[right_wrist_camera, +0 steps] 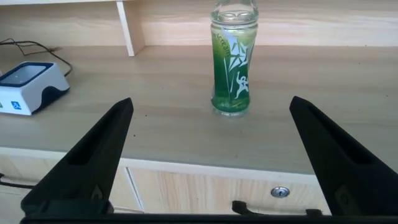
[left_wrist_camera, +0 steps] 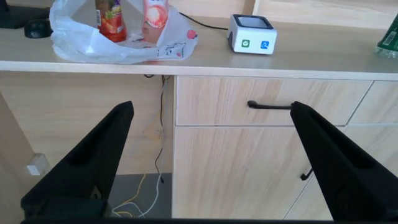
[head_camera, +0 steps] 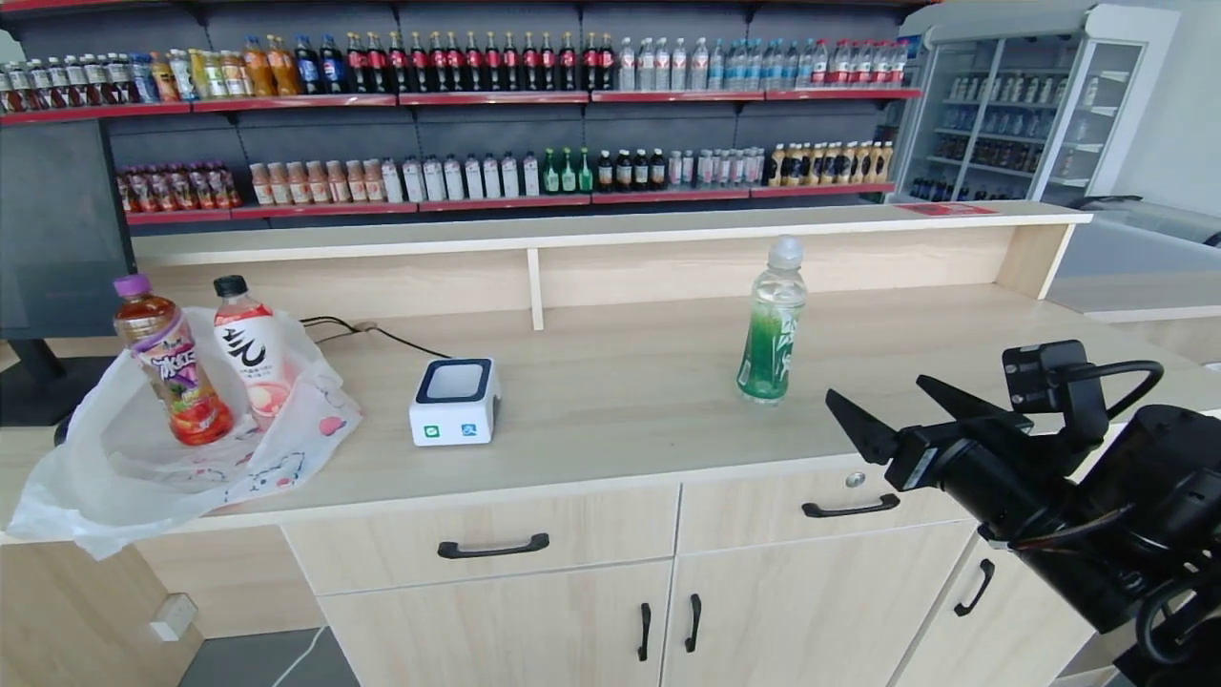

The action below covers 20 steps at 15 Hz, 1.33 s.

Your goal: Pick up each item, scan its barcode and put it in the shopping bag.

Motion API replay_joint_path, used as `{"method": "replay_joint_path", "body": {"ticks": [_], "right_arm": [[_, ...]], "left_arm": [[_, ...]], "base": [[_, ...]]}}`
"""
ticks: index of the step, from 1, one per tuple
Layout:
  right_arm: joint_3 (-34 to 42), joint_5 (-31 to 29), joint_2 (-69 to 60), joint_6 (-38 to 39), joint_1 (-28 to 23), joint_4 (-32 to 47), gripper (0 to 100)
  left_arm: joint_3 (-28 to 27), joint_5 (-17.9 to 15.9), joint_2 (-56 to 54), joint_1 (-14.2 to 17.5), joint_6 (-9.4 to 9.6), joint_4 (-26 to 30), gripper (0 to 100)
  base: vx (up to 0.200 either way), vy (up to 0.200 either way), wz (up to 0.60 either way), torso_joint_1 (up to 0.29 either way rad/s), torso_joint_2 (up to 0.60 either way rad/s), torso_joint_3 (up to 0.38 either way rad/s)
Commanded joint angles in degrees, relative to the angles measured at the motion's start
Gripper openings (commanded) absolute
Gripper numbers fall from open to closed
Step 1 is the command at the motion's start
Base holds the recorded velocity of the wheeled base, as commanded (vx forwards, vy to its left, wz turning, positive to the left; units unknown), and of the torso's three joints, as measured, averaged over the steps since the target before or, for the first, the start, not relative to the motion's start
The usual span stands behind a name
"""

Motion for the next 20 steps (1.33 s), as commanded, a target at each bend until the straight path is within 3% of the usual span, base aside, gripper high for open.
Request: {"method": "replay_joint_path", "body": {"ticks": [1,7,12,16,20], "right_arm": [[-0.04,-0.02,0.54,-0.01,0.03,0.10,100],[-0.13,-0.02,1.07,-0.01,0.03,0.10,100],[-0.13,-0.02,1.86,-0.01,1.00,0.10,100],[-6.10,-0.02,6.43,0.08,5.57,0.10,100],[-7.16,-0.02,8.19,-0.01,6.09,0.10,100]], "left_arm": [[0.00,0.01,-0.02,0.00,0.00,0.00,100],[0.00,0.01,-0.02,0.00,0.09,0.00,100],[0.00,0.01,-0.02,0.00,0.09,0.00,100],[0.00,0.01,-0.02,0.00,0.18,0.00,100],[0.00,0.01,-0.02,0.00,0.00,0.00,100]], "base": [[0.200,-0.200,0.00,-0.002,-0.01,0.007],[0.200,0.000,0.00,0.005,0.00,0.004],[0.000,0.000,0.00,0.000,0.00,0.000],[0.000,0.000,0.00,0.000,0.00,0.000],[0.000,0.000,0.00,0.000,0.00,0.000]]}}
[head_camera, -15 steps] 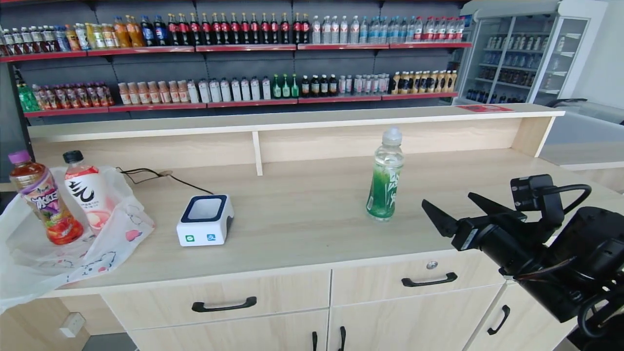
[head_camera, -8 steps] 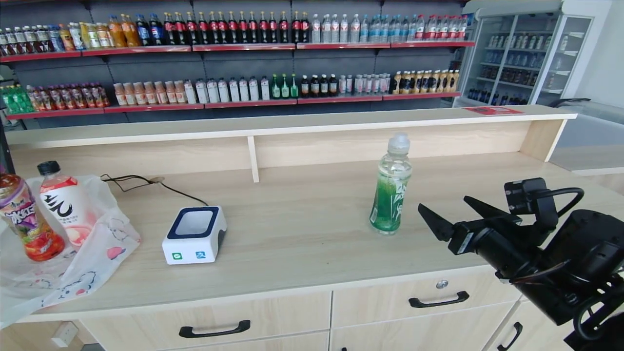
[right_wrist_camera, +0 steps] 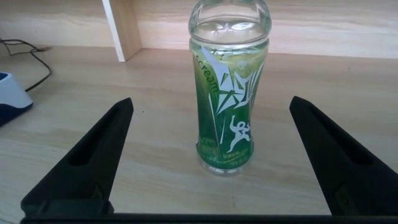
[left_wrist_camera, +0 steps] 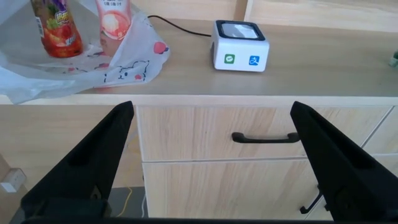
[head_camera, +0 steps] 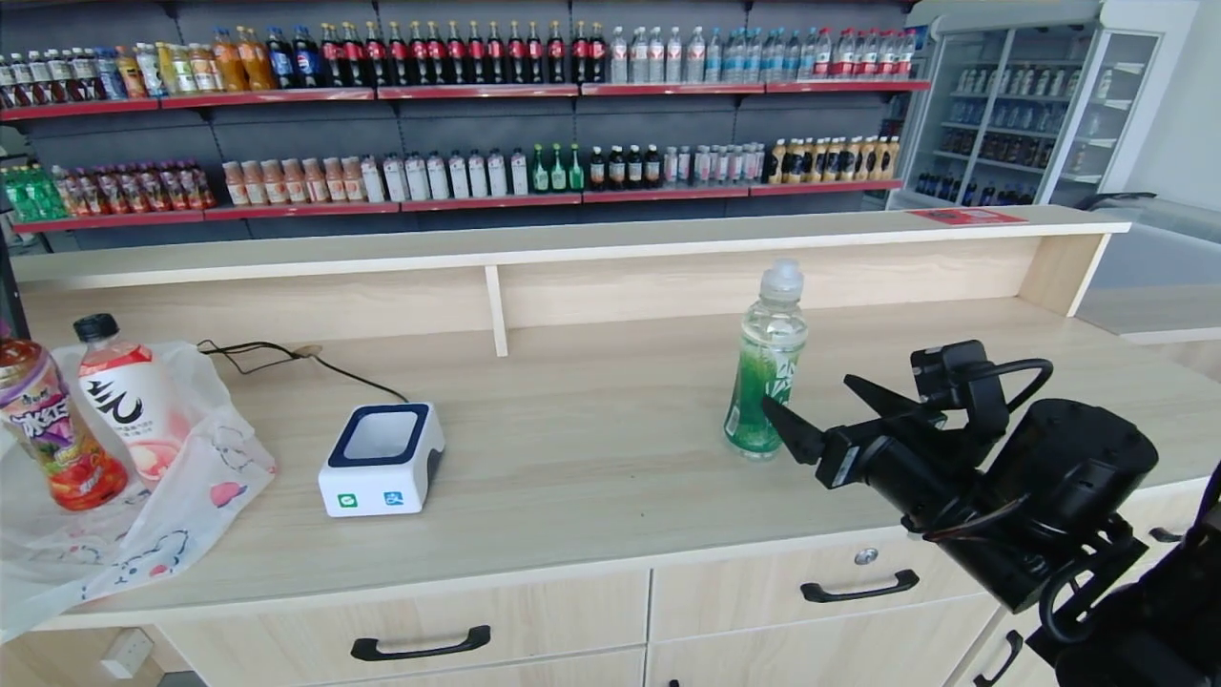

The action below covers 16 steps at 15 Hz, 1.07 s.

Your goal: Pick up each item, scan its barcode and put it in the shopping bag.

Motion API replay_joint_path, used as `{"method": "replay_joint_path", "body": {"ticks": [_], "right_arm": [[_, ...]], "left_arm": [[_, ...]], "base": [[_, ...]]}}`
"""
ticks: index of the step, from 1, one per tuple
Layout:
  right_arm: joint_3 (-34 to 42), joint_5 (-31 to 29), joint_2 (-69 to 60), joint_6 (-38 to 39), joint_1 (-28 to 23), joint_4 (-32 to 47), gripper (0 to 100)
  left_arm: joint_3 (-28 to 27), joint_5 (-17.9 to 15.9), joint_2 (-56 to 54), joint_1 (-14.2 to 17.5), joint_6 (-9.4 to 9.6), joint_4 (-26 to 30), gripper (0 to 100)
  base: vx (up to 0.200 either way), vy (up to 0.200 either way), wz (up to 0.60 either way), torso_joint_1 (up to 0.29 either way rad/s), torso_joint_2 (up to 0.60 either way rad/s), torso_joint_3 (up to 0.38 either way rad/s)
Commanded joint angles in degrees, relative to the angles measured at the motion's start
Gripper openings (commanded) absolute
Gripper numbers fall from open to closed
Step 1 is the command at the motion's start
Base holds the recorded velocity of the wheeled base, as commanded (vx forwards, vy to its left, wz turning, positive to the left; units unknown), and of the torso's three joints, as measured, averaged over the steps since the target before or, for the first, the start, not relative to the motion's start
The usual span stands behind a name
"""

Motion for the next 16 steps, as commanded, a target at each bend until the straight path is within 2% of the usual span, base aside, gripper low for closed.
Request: {"method": "replay_joint_path", "body": {"ticks": [1,7,9,10,16], "right_arm": [[-0.43,0.01,1.34,-0.01,0.06,-0.06,100],[-7.81,-0.43,9.69,-0.36,-0.47,-0.06,100],[-11.68,-4.12,12.41,-0.27,-1.35,-0.06,100],[-12.65,-5.71,12.85,0.17,-1.35,-0.06,100],[-15.81,-6.15,15.13,0.08,-1.00,-0.06,100]], "left_arm": [[0.00,0.01,-0.02,0.00,-0.01,-0.01,100],[0.00,0.01,-0.02,0.00,-0.10,-0.19,100],[0.00,0.01,-0.02,0.00,-0.10,-0.19,100],[0.00,0.01,-0.02,0.00,-0.10,-0.19,100],[0.00,0.01,-0.02,0.00,-0.01,-0.10,100]], "base": [[0.000,0.000,0.00,0.000,0.00,0.000],[0.000,0.000,0.00,0.000,0.00,0.000],[0.000,0.000,0.00,0.000,0.00,0.000],[0.000,0.000,0.00,0.000,0.00,0.000],[0.000,0.000,0.00,0.000,0.00,0.000]]}}
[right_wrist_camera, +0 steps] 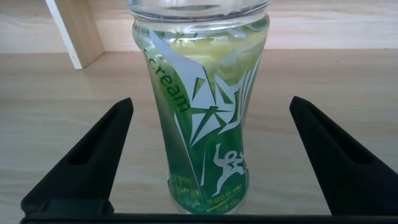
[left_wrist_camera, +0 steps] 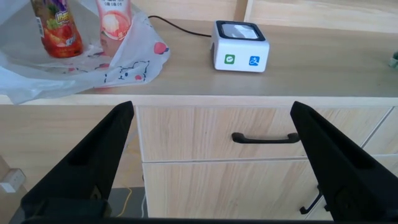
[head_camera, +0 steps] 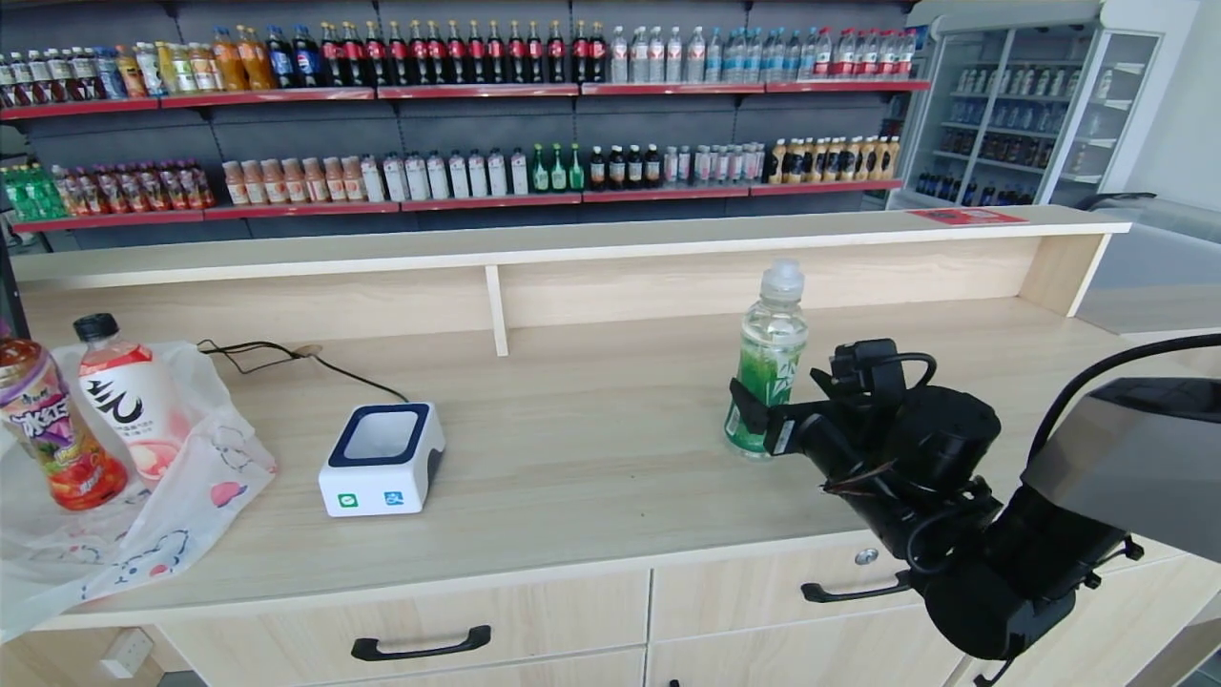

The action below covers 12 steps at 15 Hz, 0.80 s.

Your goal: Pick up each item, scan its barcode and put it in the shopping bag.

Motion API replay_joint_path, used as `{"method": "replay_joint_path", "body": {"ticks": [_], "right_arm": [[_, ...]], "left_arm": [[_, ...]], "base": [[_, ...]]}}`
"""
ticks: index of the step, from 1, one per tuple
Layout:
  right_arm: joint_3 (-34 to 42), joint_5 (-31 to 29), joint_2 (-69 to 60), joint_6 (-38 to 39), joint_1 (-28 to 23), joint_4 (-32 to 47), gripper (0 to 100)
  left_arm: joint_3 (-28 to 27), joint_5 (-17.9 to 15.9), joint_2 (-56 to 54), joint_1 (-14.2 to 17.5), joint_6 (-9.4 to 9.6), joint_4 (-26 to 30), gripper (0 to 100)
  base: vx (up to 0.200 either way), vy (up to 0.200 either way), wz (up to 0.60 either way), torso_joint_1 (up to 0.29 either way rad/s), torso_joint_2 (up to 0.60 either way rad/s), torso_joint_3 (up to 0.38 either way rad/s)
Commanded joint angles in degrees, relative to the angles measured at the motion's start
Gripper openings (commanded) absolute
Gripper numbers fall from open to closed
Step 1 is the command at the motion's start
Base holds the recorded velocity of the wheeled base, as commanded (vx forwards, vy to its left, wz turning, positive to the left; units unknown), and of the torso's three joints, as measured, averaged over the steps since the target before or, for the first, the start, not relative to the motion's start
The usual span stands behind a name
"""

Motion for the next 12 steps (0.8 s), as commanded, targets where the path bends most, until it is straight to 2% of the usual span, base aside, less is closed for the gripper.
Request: {"method": "replay_joint_path", "body": {"ticks": [1,9,12], "right_arm": [[-1.14,-0.05,1.26,-0.05,0.04,-0.03,100],[-7.03,-9.28,4.42,-0.58,0.57,-0.03,100],[-8.70,-9.46,5.48,-0.58,0.48,-0.03,100]], "left_arm": [[0.00,0.01,-0.02,0.00,-0.01,-0.02,100],[0.00,0.01,-0.02,0.00,-0.01,-0.10,100],[0.00,0.01,-0.02,0.00,-0.01,-0.10,100]], "base": [[0.000,0.000,0.00,0.000,0.00,0.000],[0.000,0.000,0.00,0.000,0.00,0.000],[0.000,0.000,0.00,0.000,0.00,0.000]]}}
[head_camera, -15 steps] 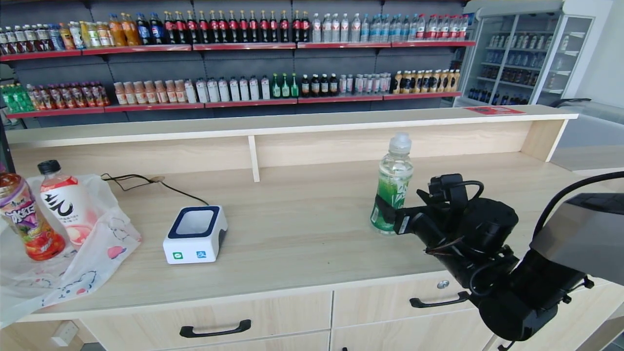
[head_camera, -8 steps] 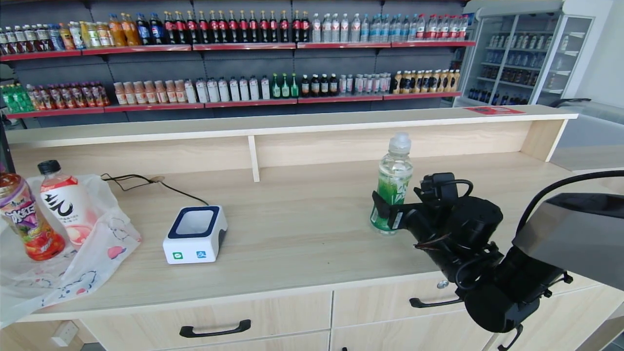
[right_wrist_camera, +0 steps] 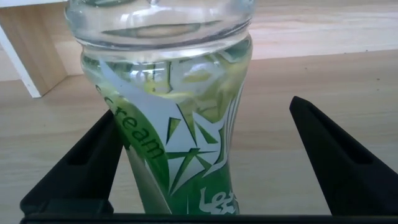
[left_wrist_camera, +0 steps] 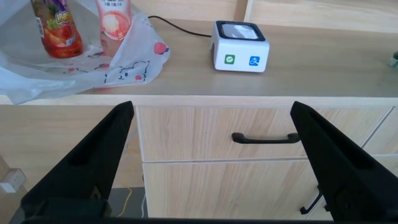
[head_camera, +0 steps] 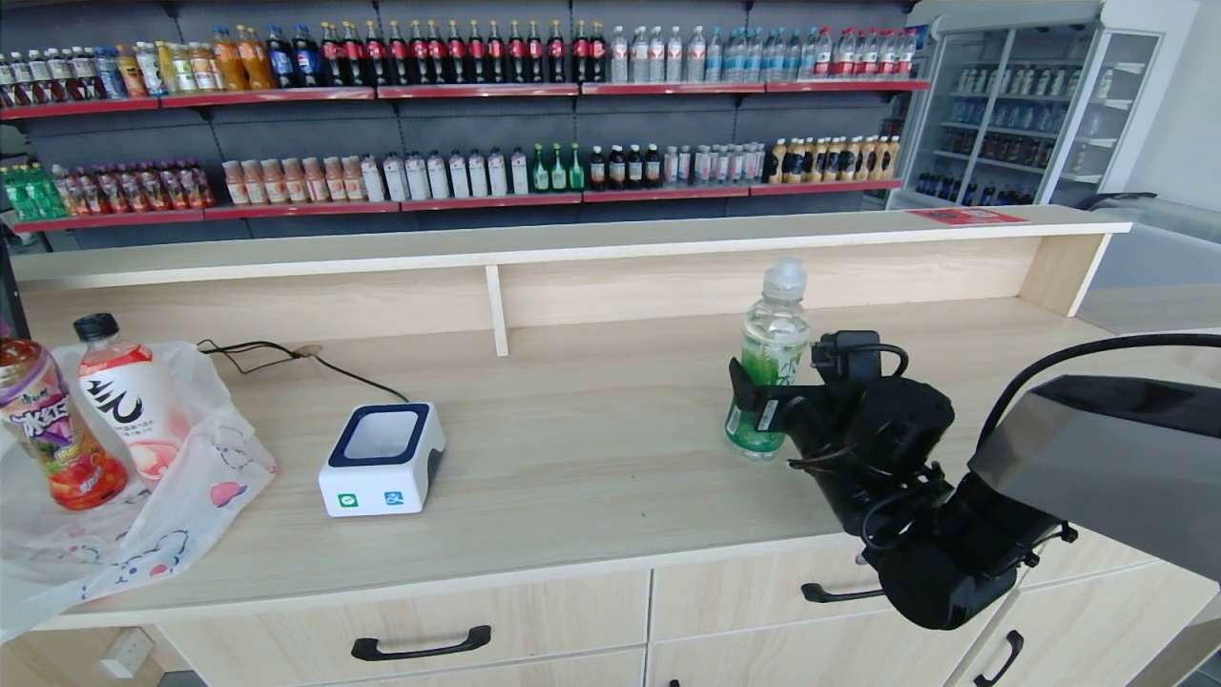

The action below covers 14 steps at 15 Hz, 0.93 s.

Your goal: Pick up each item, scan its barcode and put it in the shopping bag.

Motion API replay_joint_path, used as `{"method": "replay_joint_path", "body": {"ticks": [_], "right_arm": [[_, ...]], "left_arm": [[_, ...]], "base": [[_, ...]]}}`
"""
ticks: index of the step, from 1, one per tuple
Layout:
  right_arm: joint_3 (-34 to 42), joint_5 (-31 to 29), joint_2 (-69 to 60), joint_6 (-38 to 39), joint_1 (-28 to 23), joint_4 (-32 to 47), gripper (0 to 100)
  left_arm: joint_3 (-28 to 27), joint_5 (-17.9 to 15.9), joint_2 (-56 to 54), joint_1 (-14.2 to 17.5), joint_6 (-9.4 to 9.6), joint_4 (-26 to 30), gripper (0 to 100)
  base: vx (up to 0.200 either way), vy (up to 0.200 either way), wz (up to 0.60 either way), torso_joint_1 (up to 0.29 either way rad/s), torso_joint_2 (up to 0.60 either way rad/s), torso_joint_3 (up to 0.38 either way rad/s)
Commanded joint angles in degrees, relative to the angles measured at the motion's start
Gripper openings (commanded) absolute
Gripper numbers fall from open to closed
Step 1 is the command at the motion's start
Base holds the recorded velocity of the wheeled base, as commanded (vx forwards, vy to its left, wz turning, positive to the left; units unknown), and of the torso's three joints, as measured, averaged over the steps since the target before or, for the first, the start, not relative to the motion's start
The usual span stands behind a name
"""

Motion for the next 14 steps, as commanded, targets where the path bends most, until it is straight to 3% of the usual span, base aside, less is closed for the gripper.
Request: {"method": "replay_joint_path", "body": {"ticks": [1,8,9,14], "right_arm": [[-1.49,0.13,1.05,0.11,-0.01,-0.08,100],[-1.84,0.13,1.58,0.81,-0.18,-0.08,100],[-1.76,0.13,1.58,0.81,-0.18,-0.08,0],[-1.67,0.04,1.14,1.86,-0.18,-0.08,0]], "left_arm": [[0.00,0.01,-0.02,0.00,-0.01,-0.04,100],[0.00,0.01,-0.02,0.00,-0.01,0.05,100],[0.00,0.01,-0.02,0.00,-0.01,0.05,100],[0.00,0.01,-0.02,0.00,-0.01,0.05,100]], "base": [[0.000,0.000,0.00,0.000,0.00,0.000],[0.000,0.000,0.00,0.000,0.00,0.000],[0.000,0.000,0.00,0.000,0.00,0.000],[0.000,0.000,0.00,0.000,0.00,0.000]]}}
